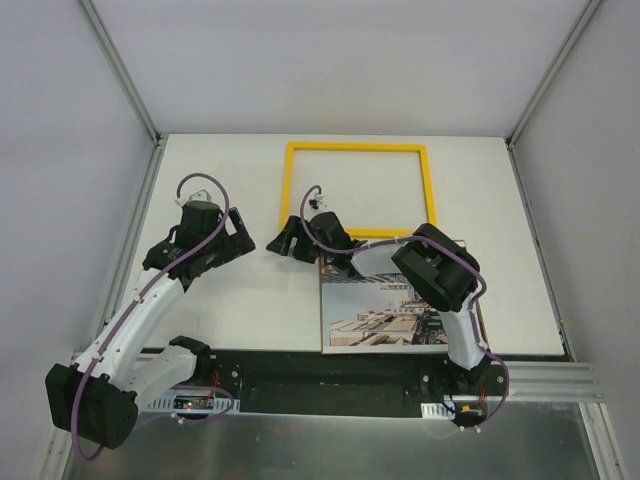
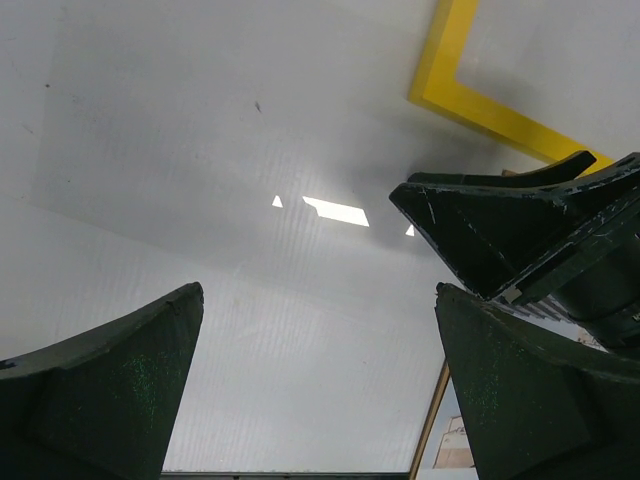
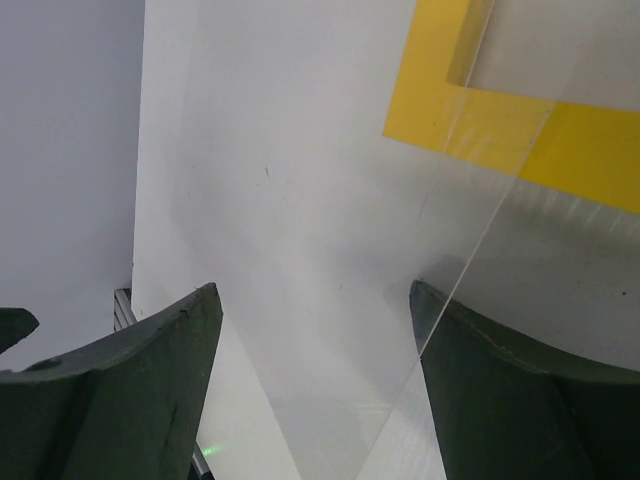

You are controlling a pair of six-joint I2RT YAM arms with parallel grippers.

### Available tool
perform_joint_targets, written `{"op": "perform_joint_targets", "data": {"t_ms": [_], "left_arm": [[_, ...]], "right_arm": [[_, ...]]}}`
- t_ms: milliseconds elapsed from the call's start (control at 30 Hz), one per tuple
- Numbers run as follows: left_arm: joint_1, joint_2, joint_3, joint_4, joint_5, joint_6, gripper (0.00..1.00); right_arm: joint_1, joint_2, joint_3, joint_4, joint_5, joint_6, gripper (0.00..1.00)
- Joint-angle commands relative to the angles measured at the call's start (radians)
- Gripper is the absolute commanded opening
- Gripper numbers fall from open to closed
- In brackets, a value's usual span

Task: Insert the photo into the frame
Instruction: Pick up the glass panel from the center of the board.

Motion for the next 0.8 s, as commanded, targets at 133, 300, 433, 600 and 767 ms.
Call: {"op": "perform_joint_targets", "data": {"t_ms": [133, 300, 433, 600, 767], "left_arm": [[0.036, 0.020, 0.062, -0.017, 0.070, 0.021, 0.99], [0.053, 0.029, 0.087, -0.016, 0.093, 0.028, 0.99], [0.067, 0.062, 0.117, -0.002, 0.105, 0.039, 0.99], [0.085, 0.132, 0.159, 0.027, 0.199, 0.053, 0.99], [0.104, 0.177, 0.146, 0.084, 0.271, 0.056, 0.99]], "right_arm": [[0.006, 0.052, -0.051, 0.170, 0.022, 0.042, 0.59], [-0.010, -0.011, -0.079, 0.155, 0.022, 0.018, 0.29], [-0.052, -0.140, -0.097, -0.012, 0.010, -0.036, 0.06], [-0.135, -0.353, -0.148, -0.210, -0.058, -0.125, 0.01], [-0.239, -0.543, -0.202, -0.376, -0.145, -0.194, 0.01]]}}
